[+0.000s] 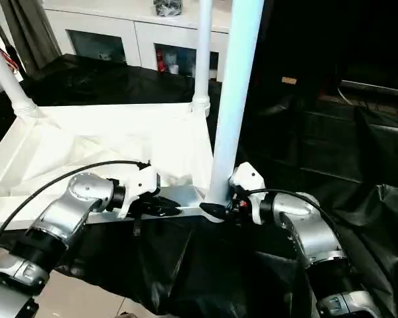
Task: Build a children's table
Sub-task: Rotate leg to tighten
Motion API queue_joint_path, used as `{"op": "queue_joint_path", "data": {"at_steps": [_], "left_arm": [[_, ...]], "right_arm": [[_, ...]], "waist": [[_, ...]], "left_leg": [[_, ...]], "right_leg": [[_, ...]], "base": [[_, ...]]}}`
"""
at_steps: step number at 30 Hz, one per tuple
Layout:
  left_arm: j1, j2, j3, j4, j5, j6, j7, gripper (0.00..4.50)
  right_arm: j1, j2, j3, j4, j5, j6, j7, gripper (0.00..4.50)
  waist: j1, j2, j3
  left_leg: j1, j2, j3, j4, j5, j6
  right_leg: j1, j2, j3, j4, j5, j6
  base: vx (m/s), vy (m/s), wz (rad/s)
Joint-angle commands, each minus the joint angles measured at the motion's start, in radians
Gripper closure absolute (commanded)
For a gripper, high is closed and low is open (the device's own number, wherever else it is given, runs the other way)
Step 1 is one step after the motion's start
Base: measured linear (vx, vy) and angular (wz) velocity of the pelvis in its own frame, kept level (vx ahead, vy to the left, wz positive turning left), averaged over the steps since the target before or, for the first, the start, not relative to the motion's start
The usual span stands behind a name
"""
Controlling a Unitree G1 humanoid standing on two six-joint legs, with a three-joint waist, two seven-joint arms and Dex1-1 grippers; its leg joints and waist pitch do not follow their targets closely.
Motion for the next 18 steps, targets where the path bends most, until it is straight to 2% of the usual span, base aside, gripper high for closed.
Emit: {"op": "queue_joint_path", "data": {"at_steps": [1, 2, 3, 5, 6, 7, 8, 9, 10, 11, 12, 14, 15, 16, 17, 18], "left_arm": [[-0.018, -0.040, 0.008, 0.005, 0.020, 0.013, 0.109, 4.50], [-0.029, -0.058, 0.011, 0.017, 0.029, 0.020, 0.147, 4.50], [-0.050, -0.088, 0.020, 0.045, 0.042, 0.038, 0.214, 4.50], [-0.072, -0.118, 0.028, 0.078, 0.052, 0.044, 0.275, 4.50], [-0.077, -0.124, 0.029, 0.085, 0.054, 0.046, 0.288, 4.50], [-0.085, -0.136, 0.032, 0.098, 0.058, 0.050, 0.311, 4.50], [-0.115, -0.175, 0.039, 0.142, 0.066, 0.069, 0.386, 4.50], [-0.128, -0.193, 0.043, 0.161, 0.068, 0.078, 0.419, 4.50], [-0.142, -0.212, 0.047, 0.180, 0.070, 0.087, 0.453, 4.50], [-0.153, -0.228, 0.051, 0.196, 0.072, 0.092, 0.479, 4.50], [-0.177, -0.261, 0.057, 0.230, 0.082, 0.089, 0.528, 4.50], [-0.188, -0.274, 0.058, 0.248, 0.086, 0.085, 0.545, 4.50], [-0.196, -0.282, 0.057, 0.259, 0.090, 0.075, 0.554, 4.50], [-0.198, -0.283, 0.052, 0.263, 0.093, 0.064, 0.549, 4.50], [-0.197, -0.280, 0.048, 0.261, 0.092, 0.053, 0.535, 4.50], [-0.197, -0.278, 0.048, 0.263, 0.091, 0.044, 0.527, 4.50]], "right_arm": [[0.014, 0.048, 0.047, 0.001, -0.048, -0.009, -0.065, 1.82], [0.006, 0.083, 0.028, 0.040, -0.079, -0.023, -0.170, 1.83], [-0.006, 0.124, 0.005, 0.083, -0.101, -0.016, -0.286, 1.83], [-0.017, 0.161, -0.014, 0.117, -0.111, -0.013, -0.373, 1.84], [-0.020, 0.169, -0.019, 0.124, -0.111, -0.012, -0.389, 1.84], [-0.024, 0.183, -0.027, 0.136, -0.110, -0.010, -0.417, 1.84], [-0.047, 0.233, -0.056, 0.177, -0.106, -0.001, -0.518, 1.84], [-0.059, 0.256, -0.068, 0.196, -0.103, 0.003, -0.562, 1.84], [-0.073, 0.279, -0.081, 0.216, -0.100, 0.006, -0.607, 1.85], [-0.085, 0.298, -0.090, 0.234, -0.102, 0.008, -0.645, 1.85], [-0.127, 0.341, -0.105, 0.284, -0.119, 0.010, -0.731, 1.85], [-0.148, 0.359, -0.110, 0.309, -0.127, 0.010, -0.766, 1.85], [-0.165, 0.367, -0.104, 0.328, -0.140, -0.012, -0.778, 1.85], [-0.172, 0.370, -0.105, 0.334, -0.133, -0.031, -0.770, 1.50], [-0.173, 0.373, -0.120, 0.331, -0.109, -0.033, -0.745, 1.50], [-0.174, 0.376, -0.132, 0.328, -0.093, -0.032, -0.727, 1.15]], "waist": [[0.001, -0.023, -0.061], [0.001, -0.022, -0.061], [-0.004, -0.019, -0.058], [-0.009, -0.020, -0.056], [-0.011, -0.023, -0.059], [-0.011, -0.022, -0.058], [-0.011, -0.003, -0.058], [-0.019, -0.009, -0.057], [-0.019, -0.013, -0.061], [-0.017, -0.014, -0.061], [-0.019, -0.003, -0.061], [-0.020, -0.007, -0.066], [-0.020, -0.002, -0.066], [-0.021, -0.003, -0.069], [-0.020, -0.006, -0.069], [-0.020, -0.006, -0.069]], "left_leg": [[0.008, 0.056, -0.018, -0.064, -0.140, 0.090], [0.008, 0.057, -0.018, -0.064, -0.142, 0.084], [0.011, 0.055, -0.018, -0.067, -0.156, 0.064], [0.015, 0.051, -0.020, -0.070, -0.190, 0.037], [0.014, 0.053, -0.024, -0.071, -0.201, 0.030], [0.015, 0.053, -0.022, -0.071, -0.202, 0.033], [0.018, 0.052, -0.023, -0.071, -0.211, 0.030], [0.017, 0.050, -0.019, -0.071, -0.217, 0.027], [0.019, 0.050, -0.023, -0.072, -0.222, 0.016], [0.020, 0.049, -0.023, -0.071, -0.219, 0.015], [0.015, 0.048, -0.022, -0.070, -0.213, 0.019], [0.013, 0.047, -0.023, -0.068, -0.191, 0.027], [0.013, 0.047, -0.023, -0.067, -0.186, 0.030], [0.011, 0.047, -0.022, -0.065, -0.171, 0.041], [0.009, 0.047, -0.020, -0.063, -0.159, 0.057], [0.007, 0.047, -0.020, -0.063, -0.152, 0.065]], "right_leg": [[0.050, -0.077, 0.049, -0.068, -0.226, -0.217], [0.049, -0.077, 0.049, -0.069, -0.236, -0.213], [0.042, -0.076, 0.049, -0.075, -0.272, -0.205], [0.044, -0.076, 0.046, -0.084, -0.351, -0.182], [0.046, -0.077, 0.047, -0.084, -0.355, -0.173], [0.043, -0.076, 0.049, -0.086, -0.349, -0.173], [0.042, -0.076, 0.050, -0.085, -0.338, -0.178], [0.038, -0.072, 0.051, -0.089, -0.334, -0.179], [0.041, -0.073, 0.049, -0.086, -0.329, -0.184], [0.042, -0.074, 0.049, -0.086, -0.323, -0.185], [0.044, -0.075, 0.050, -0.086, -0.291, -0.194], [0.048, -0.074, 0.048, -0.081, -0.256, -0.198], [0.049, -0.075, 0.048, -0.079, -0.240, -0.202], [0.052, -0.074, 0.048, -0.076, -0.205, -0.209], [0.053, -0.074, 0.049, -0.074, -0.168, -0.218], [0.055, -0.074, 0.049, -0.071, -0.156, -0.222]], "base": [[0.000, 0.000, 0.00], [0.000, 0.000, 0.00], [0.000, 0.000, 0.00], [0.000, 0.000, 0.00], [0.000, 0.000, 0.00], [0.000, 0.000, 0.00], [0.000, 0.000, 0.00], [0.000, 0.000, 0.00], [0.000, 0.000, 0.00], [0.000, 0.000, 0.00], [0.000, 0.000, 0.00], [0.000, 0.000, 0.00], [0.000, 0.000, 0.00], [0.000, 0.000, 0.00], [0.000, 0.000, 0.00], [0.000, 0.000, 0.00]]}}
